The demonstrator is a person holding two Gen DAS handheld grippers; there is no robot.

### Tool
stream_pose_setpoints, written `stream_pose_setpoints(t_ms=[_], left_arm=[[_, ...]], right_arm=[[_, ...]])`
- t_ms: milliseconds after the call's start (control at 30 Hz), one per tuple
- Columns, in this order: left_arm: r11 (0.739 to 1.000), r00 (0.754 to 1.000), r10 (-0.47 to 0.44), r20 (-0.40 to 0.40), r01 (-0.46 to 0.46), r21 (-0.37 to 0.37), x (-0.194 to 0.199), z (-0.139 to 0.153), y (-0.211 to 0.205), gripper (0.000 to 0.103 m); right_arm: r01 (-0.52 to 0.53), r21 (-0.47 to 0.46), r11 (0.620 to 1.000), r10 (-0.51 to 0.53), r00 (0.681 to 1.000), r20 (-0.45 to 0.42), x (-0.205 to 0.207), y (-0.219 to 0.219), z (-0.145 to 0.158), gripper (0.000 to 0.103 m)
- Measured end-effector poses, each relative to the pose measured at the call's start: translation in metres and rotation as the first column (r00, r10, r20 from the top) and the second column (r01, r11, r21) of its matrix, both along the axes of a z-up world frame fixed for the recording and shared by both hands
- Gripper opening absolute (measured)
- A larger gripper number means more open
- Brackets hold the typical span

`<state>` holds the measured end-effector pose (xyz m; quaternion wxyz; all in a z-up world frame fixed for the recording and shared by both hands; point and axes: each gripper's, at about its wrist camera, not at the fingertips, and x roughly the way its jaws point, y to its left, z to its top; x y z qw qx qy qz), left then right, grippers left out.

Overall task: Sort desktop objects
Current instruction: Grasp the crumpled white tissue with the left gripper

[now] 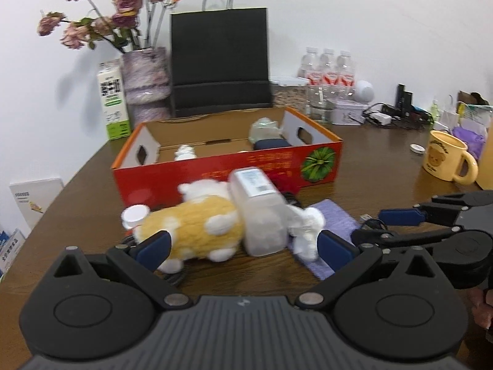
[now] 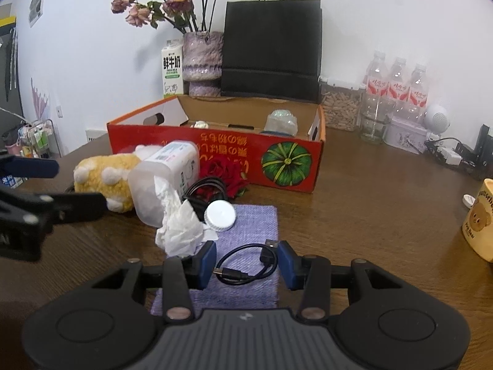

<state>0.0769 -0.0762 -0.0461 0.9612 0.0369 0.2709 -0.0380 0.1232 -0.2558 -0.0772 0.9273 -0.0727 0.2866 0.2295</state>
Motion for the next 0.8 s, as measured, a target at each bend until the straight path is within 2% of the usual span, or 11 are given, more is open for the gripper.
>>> stream_pose_setpoints(t_ms=[200, 367, 467, 567, 667, 733, 800], left_arm=[[1.0, 0.999, -0.014, -0.04, 0.014, -0.013, 0.013, -0.007, -0.025, 0.102], [0.999, 0.994, 0.026, -0.104, -0.028, -0.018, 0.032, -0.019, -0.043, 0.088], [0.996, 0.987, 0.058, -0.149, -0.067, -0.051, 0.042, -0.025, -0.048, 0.081], [0.994, 0.983, 0.092, -0.157, -0.1, -0.044, 0.047, -0.031, -0.056, 0.074], [0.991, 0.978, 0.123, -0.167, -0.129, -0.026, 0.052, -0.037, -0.062, 0.053], [0.989, 0.973, 0.132, -0.191, -0.143, -0.045, 0.055, -0.04, -0.061, 0.033], [0.986, 0.971, 0.137, -0.195, -0.153, -0.068, 0.055, -0.042, -0.059, 0.023]], right_arm=[[0.018, 0.002, 1.0, -0.019, 0.999, 0.044, 0.004, -0.023, 0.008, 0.042], [0.024, 0.009, 1.0, -0.024, 0.997, 0.075, 0.012, -0.047, 0.015, 0.042], [0.001, -0.001, 1.0, -0.001, 0.996, 0.084, 0.018, -0.055, 0.017, 0.042], [-0.03, -0.011, 0.999, 0.031, 0.996, 0.084, 0.024, -0.058, 0.017, 0.042], [-0.05, 0.009, 0.999, 0.049, 0.996, 0.074, 0.026, -0.061, 0.015, 0.042], [-0.058, 0.027, 0.998, 0.056, 0.996, 0.071, 0.025, -0.063, 0.012, 0.042], [-0.066, 0.041, 0.997, 0.063, 0.996, 0.07, 0.024, -0.065, 0.01, 0.042]])
